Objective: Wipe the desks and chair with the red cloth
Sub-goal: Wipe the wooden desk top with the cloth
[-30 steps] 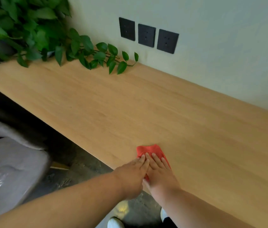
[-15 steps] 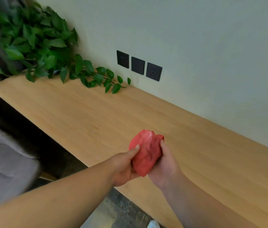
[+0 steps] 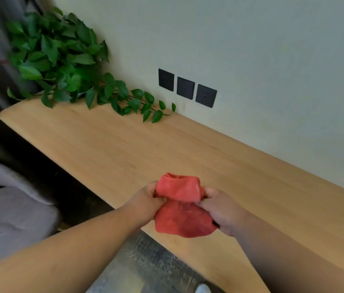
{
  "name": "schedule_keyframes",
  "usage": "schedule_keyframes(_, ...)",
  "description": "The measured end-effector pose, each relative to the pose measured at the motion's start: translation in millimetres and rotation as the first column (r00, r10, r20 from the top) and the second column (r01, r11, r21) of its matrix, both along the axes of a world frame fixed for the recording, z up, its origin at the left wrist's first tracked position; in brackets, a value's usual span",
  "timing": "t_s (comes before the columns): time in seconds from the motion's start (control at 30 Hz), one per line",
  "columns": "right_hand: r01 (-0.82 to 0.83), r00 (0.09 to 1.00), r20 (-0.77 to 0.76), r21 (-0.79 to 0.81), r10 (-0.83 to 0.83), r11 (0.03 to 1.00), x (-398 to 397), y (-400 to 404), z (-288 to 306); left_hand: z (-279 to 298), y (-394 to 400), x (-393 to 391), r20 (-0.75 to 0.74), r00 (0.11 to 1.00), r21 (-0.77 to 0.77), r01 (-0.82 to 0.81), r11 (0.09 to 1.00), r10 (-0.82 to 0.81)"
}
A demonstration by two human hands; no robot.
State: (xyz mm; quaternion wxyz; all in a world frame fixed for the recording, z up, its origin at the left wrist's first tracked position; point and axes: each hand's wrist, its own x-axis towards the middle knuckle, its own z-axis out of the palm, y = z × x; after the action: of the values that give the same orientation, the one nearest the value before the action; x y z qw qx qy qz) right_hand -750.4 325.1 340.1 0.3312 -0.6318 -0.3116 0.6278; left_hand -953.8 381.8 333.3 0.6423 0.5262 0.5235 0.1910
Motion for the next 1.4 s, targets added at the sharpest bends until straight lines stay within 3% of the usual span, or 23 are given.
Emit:
schedule_keyframes(0.07,0.045,0.999,-0.008,0.016,-0.045,0.999,-10.0,-0.8,-4.2,0.2,5.3,-8.9,-0.039,0.998,0.036,0.046,0.998,-0.044)
schedule_keyframes(0.17,0.137,0.969,-0.202,-0.034,-0.141,0.990,-21.9,-0.2,-14.5,-6.0,9.2,-20.9,0.067,0.995,0.046,0.067,0.997,-0.070)
schedule_keyframes(0.23,0.056,0.969,-0.235,-0.088,-0.075,0.995,-30.2,-2.0,-21.4,-13.9,9.7,-28.8,0.072,0.988,0.072,0.132,0.989,-0.138)
schedule_keyframes(0.3,-0.122,0.990,-0.080,-0.115,0.113,0.986,-37.7,-0.8,-32.9,-25.4,12.0,-34.0,0.021,0.978,0.090,0.207,0.974,-0.210)
schedule_keyframes(0.37,-0.334,0.922,0.162,-0.125,0.351,0.934,-49.8,3.8,-38.6,-37.9,16.8,-33.4,-0.018,0.971,0.088,0.238,0.967,-0.237)
schedule_keyframes(0.4,-0.362,0.888,0.250,-0.132,0.385,0.923,-55.1,6.8,-40.5,-43.7,19.5,-33.0,-0.033,0.970,0.095,0.245,0.965,-0.242)
schedule_keyframes(0.5,-0.249,0.883,0.398,-0.053,0.249,0.967,-56.1,19.9,-58.2,-62.7,37.4,-38.9,-0.143,0.942,0.130,0.323,0.937,-0.305)
schedule_keyframes(0.57,-0.188,0.780,0.611,0.022,0.135,0.982,-48.5,26.2,-71.6,-80.4,57.6,-51.9,-0.403,0.847,0.162,0.438,0.884,-0.346)
schedule_keyframes(0.63,-0.224,0.554,0.830,0.078,0.061,0.971,-37.2,29.3,-90.3,-97.4,79.7,-67.2,-0.677,0.664,0.150,0.546,0.824,-0.317)
schedule_keyframes(0.7,-0.385,0.376,0.904,-0.048,0.204,0.922,-29.2,30.5,-110.9,-109.0,100.4,-80.0,-0.817,0.505,0.061,0.556,0.829,-0.279)
schedule_keyframes(0.77,-0.482,0.323,0.846,-0.238,0.423,0.843,-28.8,32.4,-129.9,-119.7,119.6,-92.6,-0.885,0.379,-0.041,0.513,0.857,-0.269)
schedule_keyframes(0.83,-0.452,0.381,0.804,-0.269,0.456,0.851,-37.2,39.9,-145.0,-129.6,136.4,-104.6,-0.917,0.310,-0.088,0.459,0.884,-0.252)
schedule_keyframes(0.87,-0.427,0.396,0.813,-0.249,0.427,0.869,-43.5,46.8,-150.7,-134.5,142.7,-109.3,-0.923,0.298,-0.094,0.435,0.895,-0.242)
schedule_keyframes(0.93,-0.460,0.327,0.865,-0.205,0.379,0.864,-60.3,66.8,-157.5,-142.5,153.9,-115.8,-0.924,0.300,-0.098,0.412,0.906,-0.237)
schedule_keyframes(1.07,-0.671,0.212,0.897,-0.154,0.387,0.725,-100.6,136.0,-166.0,-155.8,165.8,-122.3,-0.912,0.329,-0.094,0.408,0.908,-0.243)
schedule_keyframes(1.27,-0.813,0.186,0.924,-0.045,0.333,0.580,-171.3,270.3,-175.7,-169.2,165.2,-126.9,-0.902,0.370,-0.063,0.398,0.915,-0.223)
schedule_keyframes(1.4,-0.835,0.141,0.945,-0.047,0.296,0.548,-213.3,332.7,-181.9,-171.1,162.8,-129.6,-0.892,0.382,-0.071,0.412,0.908,-0.243)
